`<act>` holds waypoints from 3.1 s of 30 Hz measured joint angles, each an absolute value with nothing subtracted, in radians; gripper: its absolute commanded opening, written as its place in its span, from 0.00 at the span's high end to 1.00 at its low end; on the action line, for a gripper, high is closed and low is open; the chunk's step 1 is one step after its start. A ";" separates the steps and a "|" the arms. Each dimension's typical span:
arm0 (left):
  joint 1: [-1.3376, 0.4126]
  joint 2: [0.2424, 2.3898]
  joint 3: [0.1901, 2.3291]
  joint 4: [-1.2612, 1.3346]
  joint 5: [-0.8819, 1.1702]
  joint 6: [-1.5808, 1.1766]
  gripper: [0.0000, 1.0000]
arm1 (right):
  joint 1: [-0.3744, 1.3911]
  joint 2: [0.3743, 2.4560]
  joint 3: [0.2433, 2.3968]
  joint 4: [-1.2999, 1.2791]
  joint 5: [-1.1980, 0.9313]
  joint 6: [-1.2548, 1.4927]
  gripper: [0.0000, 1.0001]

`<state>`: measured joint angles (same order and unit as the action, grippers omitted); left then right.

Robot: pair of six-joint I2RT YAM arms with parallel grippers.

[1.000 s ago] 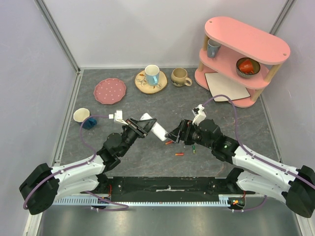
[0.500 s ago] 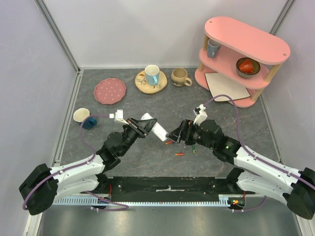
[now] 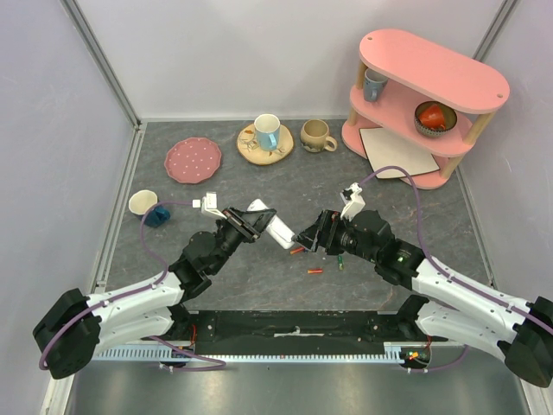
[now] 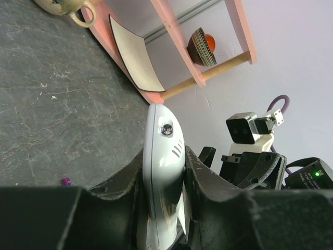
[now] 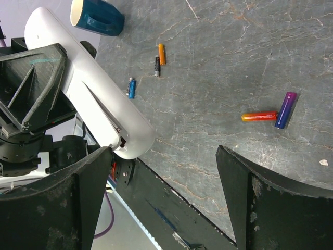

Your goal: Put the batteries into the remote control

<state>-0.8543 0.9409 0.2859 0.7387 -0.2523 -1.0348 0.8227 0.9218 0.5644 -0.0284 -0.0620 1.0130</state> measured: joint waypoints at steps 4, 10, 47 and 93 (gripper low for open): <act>-0.855 0.934 0.289 0.735 -0.252 -1.046 0.98 | 0.823 0.921 0.564 -0.028 -0.062 1.013 0.10; -0.855 0.922 0.312 0.702 -0.242 -1.053 0.98 | 0.823 0.901 0.564 -0.031 -0.052 1.013 0.10; -0.820 0.941 0.400 0.517 -0.119 -1.082 0.98 | 0.823 0.865 0.564 -0.099 -0.047 0.995 0.10; -0.813 0.941 0.399 0.498 -0.089 -1.158 0.98 | 0.823 0.815 0.546 -0.109 -0.044 0.995 0.08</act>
<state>-0.8135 0.9405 0.3992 0.4984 -0.0895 -1.1580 0.8230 0.8150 0.5461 -0.1093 -0.0444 0.9947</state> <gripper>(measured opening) 0.334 0.921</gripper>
